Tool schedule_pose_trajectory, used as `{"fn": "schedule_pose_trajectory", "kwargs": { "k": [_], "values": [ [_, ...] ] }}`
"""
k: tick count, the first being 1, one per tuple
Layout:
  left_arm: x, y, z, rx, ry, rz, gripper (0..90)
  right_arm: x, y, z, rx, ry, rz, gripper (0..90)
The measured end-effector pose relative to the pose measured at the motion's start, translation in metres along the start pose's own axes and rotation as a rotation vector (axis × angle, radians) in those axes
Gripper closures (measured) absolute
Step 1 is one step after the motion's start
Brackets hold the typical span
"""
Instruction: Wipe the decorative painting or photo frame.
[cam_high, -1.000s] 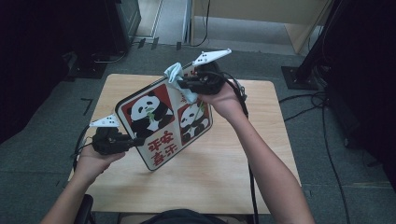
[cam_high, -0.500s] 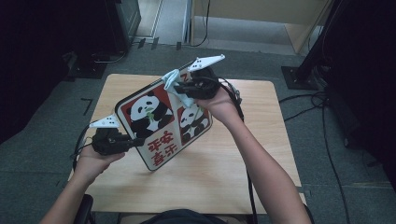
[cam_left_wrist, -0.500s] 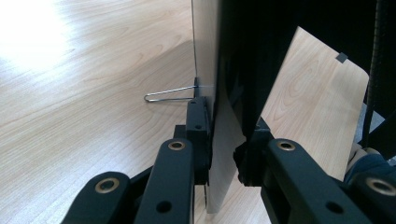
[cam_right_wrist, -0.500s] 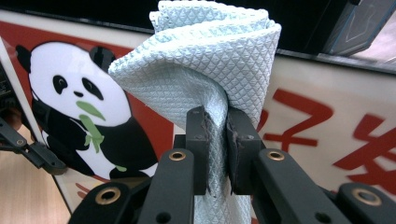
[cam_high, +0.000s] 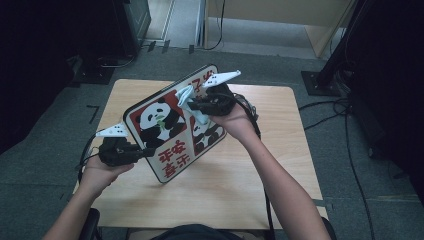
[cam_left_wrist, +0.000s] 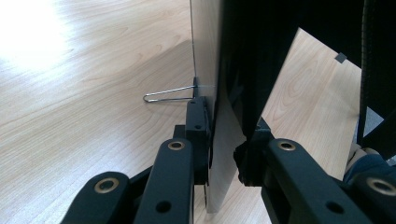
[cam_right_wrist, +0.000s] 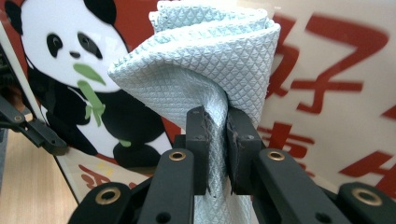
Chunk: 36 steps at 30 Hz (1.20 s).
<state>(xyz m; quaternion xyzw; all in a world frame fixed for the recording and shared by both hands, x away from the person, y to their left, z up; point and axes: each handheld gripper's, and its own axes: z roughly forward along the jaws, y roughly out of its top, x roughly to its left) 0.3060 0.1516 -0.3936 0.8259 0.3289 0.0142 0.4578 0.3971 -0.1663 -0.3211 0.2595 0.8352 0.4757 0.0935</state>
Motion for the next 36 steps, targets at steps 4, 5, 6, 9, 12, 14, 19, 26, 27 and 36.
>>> {"fn": "schedule_pose_trajectory", "kwargs": {
  "k": [4, 5, 6, 9, 12, 14, 19, 26, 27, 36],
  "values": [
    [0.000, 0.000, 0.000, 0.000, 0.000, 0.000, 78.0, -0.001, -0.009, 0.003, 0.004, 0.007, 0.012, 81.0],
    [0.000, 0.000, 0.000, 0.000, 0.000, 0.000, 78.0, -0.001, -0.011, 0.003, 0.004, 0.009, 0.016, 81.0],
    [0.000, 0.000, 0.000, 0.000, 0.000, -0.001, 78.0, 0.000, -0.013, 0.004, 0.006, 0.011, 0.022, 81.0],
    [0.000, 0.000, 0.000, -0.001, 0.000, -0.001, 78.0, -0.001, -0.021, 0.007, 0.010, 0.018, 0.035, 81.0],
    [0.000, 0.000, 0.000, -0.001, 0.000, -0.001, 78.0, -0.001, -0.028, 0.009, 0.014, 0.025, 0.041, 81.0],
    [-0.001, 0.000, 0.000, -0.001, -0.001, -0.001, 78.0, 0.000, -0.033, 0.011, 0.018, 0.023, 0.049, 81.0],
    [-0.001, 0.000, 0.000, -0.001, -0.001, 0.000, 77.9, -0.001, -0.044, 0.014, 0.030, 0.028, 0.052, 81.0],
    [-0.001, 0.000, 0.000, -0.002, -0.003, -0.001, 77.9, 0.000, -0.062, 0.019, 0.032, 0.032, 0.076, 81.0],
    [-0.001, 0.000, 0.000, -0.002, -0.004, 0.001, 77.8, 0.000, -0.065, 0.020, 0.030, 0.032, 0.075, 80.9],
    [-0.001, 0.000, 0.000, -0.002, -0.004, 0.001, 77.7, 0.001, -0.086, 0.028, 0.055, 0.045, 0.097, 81.0]
  ]
}}
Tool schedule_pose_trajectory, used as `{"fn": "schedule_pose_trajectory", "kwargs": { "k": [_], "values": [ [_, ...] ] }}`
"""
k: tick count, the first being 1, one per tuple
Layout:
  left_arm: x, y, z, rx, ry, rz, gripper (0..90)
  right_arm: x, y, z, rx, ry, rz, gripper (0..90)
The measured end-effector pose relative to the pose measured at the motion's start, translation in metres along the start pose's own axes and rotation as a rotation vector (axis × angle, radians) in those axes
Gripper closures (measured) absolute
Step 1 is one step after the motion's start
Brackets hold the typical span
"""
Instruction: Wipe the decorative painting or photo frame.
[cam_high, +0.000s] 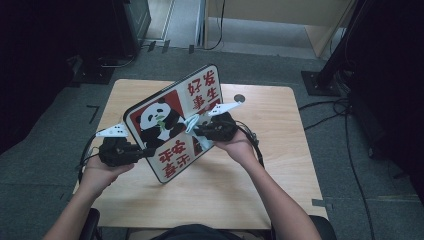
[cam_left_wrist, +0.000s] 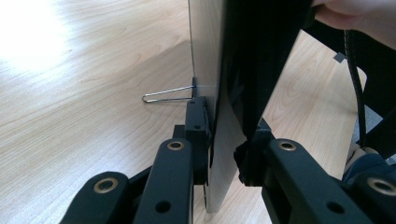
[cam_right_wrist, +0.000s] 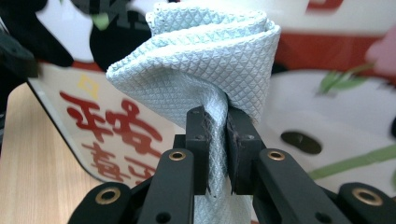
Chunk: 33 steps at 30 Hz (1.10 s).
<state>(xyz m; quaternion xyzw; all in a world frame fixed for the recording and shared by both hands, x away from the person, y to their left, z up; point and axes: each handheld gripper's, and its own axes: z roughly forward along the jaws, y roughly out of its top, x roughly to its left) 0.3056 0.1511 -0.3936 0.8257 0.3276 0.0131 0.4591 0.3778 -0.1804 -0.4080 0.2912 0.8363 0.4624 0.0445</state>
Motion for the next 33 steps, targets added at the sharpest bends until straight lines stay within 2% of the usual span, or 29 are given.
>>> {"fn": "schedule_pose_trajectory", "kwargs": {
  "k": [10, 16, 20, 23, 29, 33],
  "values": [
    [0.000, 0.000, 0.000, 0.001, 0.000, 0.000, 77.8, -0.001, -0.024, 0.009, 0.010, 0.002, 0.012, 80.9],
    [0.000, 0.000, 0.000, 0.002, 0.000, 0.004, 77.7, -0.001, -0.039, 0.016, 0.033, 0.000, 0.025, 80.8],
    [0.000, 0.000, 0.000, 0.000, -0.002, 0.001, 77.7, -0.003, -0.051, 0.021, 0.052, -0.011, 0.014, 80.7],
    [0.000, 0.000, 0.000, -0.001, -0.003, -0.001, 77.7, -0.004, -0.060, 0.024, 0.068, -0.010, 0.043, 80.7],
    [0.000, 0.000, 0.000, -0.003, -0.004, -0.001, 77.6, -0.005, -0.076, 0.032, 0.093, 0.000, 0.072, 80.7],
    [0.000, 0.000, 0.000, -0.003, -0.003, 0.001, 77.7, -0.006, -0.081, 0.035, 0.095, 0.000, 0.059, 80.7]
  ]
}}
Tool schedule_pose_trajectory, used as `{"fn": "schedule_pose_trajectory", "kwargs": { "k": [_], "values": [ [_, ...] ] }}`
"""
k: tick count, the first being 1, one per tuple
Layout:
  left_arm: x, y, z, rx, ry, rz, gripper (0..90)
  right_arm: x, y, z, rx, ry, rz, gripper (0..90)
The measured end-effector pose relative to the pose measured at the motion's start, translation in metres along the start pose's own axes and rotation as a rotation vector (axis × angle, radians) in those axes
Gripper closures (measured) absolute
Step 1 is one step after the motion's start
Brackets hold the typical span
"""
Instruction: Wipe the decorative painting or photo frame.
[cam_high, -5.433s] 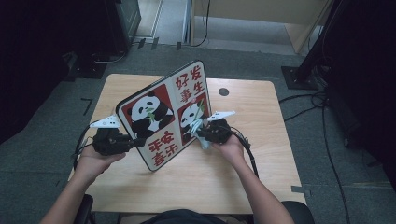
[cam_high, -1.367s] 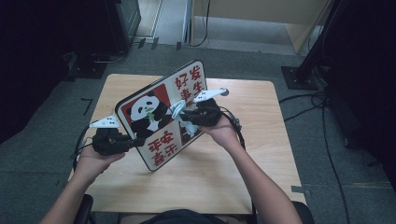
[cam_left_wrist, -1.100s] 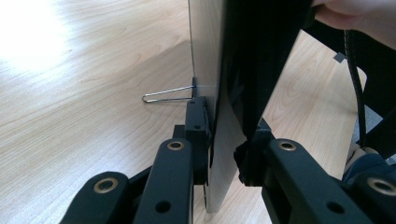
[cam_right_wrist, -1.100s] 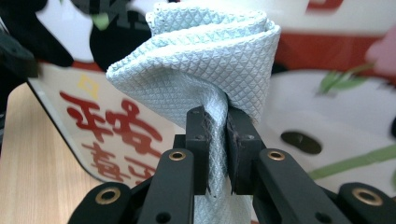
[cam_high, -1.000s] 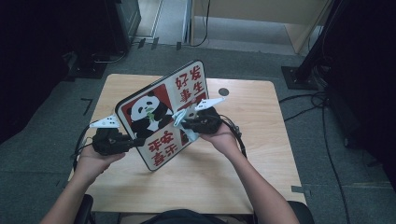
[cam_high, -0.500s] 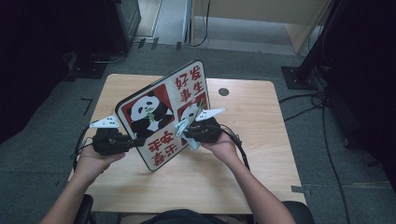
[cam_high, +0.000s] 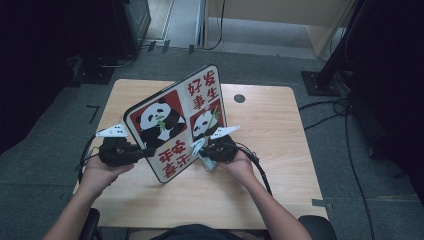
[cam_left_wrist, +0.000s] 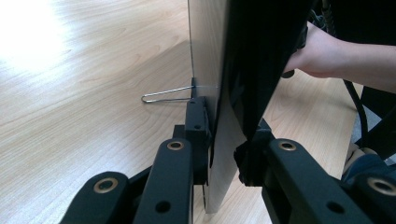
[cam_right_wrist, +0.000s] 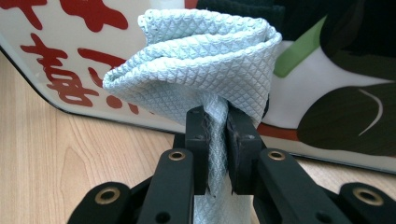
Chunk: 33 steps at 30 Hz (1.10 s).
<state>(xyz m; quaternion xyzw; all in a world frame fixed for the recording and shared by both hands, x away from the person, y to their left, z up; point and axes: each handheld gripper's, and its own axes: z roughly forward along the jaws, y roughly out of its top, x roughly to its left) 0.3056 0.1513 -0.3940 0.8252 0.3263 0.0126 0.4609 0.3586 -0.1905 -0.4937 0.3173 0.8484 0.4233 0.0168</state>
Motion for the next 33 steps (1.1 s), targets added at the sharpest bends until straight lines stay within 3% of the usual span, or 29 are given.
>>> {"fn": "schedule_pose_trajectory", "kwargs": {
  "k": [8, 13, 20, 33],
  "values": [
    [0.000, 0.000, 0.000, -0.002, 0.000, -0.002, 77.7, 0.001, 0.004, -0.004, 0.033, 0.009, 0.038, 80.9],
    [0.000, 0.000, 0.000, -0.002, 0.000, -0.003, 77.6, 0.003, 0.015, -0.014, -0.009, 0.009, 0.033, 80.9],
    [0.000, 0.000, 0.000, -0.002, 0.000, -0.007, 77.6, 0.012, 0.054, -0.038, -0.072, -0.001, -0.010, 81.0],
    [0.001, 0.000, 0.000, -0.006, 0.001, -0.010, 77.8, 0.033, 0.130, -0.078, -0.131, -0.018, -0.098, 81.0]
  ]
}}
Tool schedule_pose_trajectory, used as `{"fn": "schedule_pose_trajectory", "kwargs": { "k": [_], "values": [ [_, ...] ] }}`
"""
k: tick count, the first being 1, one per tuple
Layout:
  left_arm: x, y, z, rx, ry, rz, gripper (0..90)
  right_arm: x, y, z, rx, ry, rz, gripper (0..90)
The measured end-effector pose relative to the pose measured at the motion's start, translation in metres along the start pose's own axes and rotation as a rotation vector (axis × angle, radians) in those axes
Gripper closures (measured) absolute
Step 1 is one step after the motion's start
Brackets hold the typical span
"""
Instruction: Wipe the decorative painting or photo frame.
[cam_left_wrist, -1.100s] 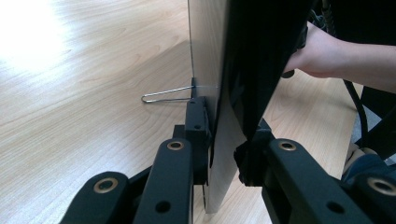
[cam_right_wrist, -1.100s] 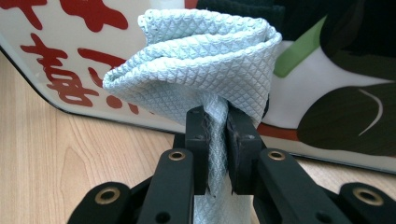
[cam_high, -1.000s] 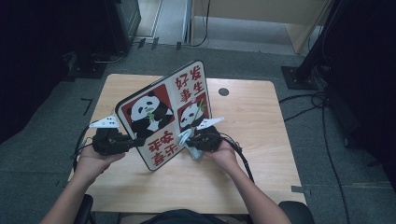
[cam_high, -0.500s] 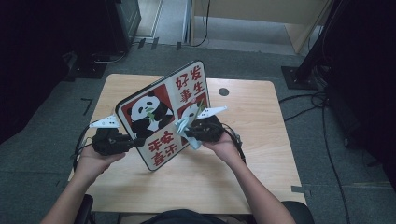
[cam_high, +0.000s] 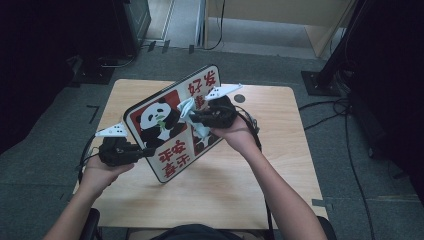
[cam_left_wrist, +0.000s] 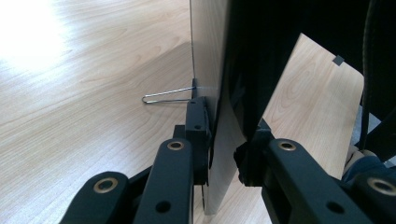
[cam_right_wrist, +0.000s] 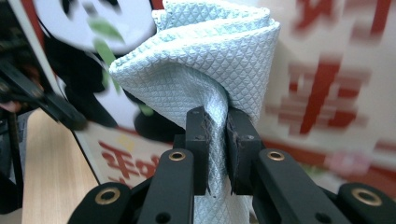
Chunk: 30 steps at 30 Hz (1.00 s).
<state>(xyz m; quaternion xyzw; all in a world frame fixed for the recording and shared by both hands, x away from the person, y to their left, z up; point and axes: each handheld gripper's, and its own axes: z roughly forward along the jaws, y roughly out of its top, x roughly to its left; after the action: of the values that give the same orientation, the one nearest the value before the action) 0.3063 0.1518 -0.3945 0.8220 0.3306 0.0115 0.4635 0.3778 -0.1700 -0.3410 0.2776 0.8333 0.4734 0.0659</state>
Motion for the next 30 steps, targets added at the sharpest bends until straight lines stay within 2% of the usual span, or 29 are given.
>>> {"fn": "schedule_pose_trajectory", "kwargs": {
  "k": [5, 9, 14, 18, 30],
  "values": [
    [0.000, 0.000, 0.000, -0.001, -0.001, -0.002, 77.8, 0.006, 0.030, -0.008, -0.010, -0.013, -0.036, 80.9],
    [0.001, 0.000, 0.000, -0.003, -0.002, -0.008, 77.9, 0.014, 0.052, -0.012, -0.020, -0.017, -0.083, 80.9],
    [0.000, 0.000, 0.000, -0.004, -0.002, -0.006, 77.9, 0.023, 0.073, -0.013, -0.032, -0.015, -0.115, 80.9],
    [0.000, 0.000, 0.000, -0.002, -0.003, -0.002, 77.9, 0.028, 0.076, -0.006, -0.018, -0.011, -0.136, 80.9],
    [0.001, 0.000, 0.000, -0.001, -0.002, 0.002, 77.9, 0.026, 0.062, 0.005, -0.012, 0.010, -0.122, 80.8]
  ]
}}
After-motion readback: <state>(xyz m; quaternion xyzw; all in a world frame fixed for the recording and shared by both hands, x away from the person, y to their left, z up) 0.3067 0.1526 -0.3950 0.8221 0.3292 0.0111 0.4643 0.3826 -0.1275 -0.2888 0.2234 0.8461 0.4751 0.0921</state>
